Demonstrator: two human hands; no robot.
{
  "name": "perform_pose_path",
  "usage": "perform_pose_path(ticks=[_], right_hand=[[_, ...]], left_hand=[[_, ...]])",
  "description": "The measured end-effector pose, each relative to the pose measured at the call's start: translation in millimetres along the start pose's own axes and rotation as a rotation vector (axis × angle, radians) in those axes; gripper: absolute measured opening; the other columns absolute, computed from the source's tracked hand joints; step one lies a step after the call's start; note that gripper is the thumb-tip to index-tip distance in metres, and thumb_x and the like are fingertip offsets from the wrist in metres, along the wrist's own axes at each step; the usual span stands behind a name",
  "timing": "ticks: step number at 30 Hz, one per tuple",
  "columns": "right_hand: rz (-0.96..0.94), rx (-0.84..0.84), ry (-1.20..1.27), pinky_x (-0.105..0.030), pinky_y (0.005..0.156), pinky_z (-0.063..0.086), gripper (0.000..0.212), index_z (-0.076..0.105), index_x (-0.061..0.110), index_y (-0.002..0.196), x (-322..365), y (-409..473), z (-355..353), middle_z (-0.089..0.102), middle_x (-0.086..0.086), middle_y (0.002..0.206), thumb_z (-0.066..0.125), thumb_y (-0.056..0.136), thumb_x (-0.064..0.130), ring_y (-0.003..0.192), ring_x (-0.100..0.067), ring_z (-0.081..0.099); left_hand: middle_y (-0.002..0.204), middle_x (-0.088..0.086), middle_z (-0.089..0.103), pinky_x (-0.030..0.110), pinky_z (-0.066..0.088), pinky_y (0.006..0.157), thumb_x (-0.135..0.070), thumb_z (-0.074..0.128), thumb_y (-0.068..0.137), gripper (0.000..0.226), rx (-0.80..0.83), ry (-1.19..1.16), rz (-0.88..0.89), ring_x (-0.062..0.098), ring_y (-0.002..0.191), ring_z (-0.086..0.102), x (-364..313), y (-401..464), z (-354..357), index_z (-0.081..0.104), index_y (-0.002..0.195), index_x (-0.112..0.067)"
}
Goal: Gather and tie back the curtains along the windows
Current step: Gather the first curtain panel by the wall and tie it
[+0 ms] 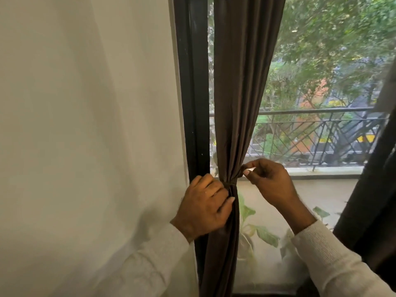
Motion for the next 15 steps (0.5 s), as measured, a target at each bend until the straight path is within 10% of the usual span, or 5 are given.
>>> perform_pose_path(ticks=[15], right_hand=[[0.135, -0.042, -0.27, -0.051, 0.066, 0.061, 0.018, 0.071, 0.028, 0.076, -89, -59, -186, 0.067, -0.005, 0.064, 0.082, 0.089, 0.03, 0.064, -0.027, 0.069]], left_hand=[[0.078, 0.005, 0.059, 0.042, 0.046, 0.061, -0.024, 0.068, 0.099, 0.026, -0.004, -0.089, 0.094, 0.029, 0.079, 0.055, -146, 78, 98, 0.066, 0.076, -0.012]])
Point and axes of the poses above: each hand's wrist, its own y-axis towards the middle knuckle, its own z-axis out of the palm, x = y × z, the point moved 7 cm from there along y, towards the middle knuckle
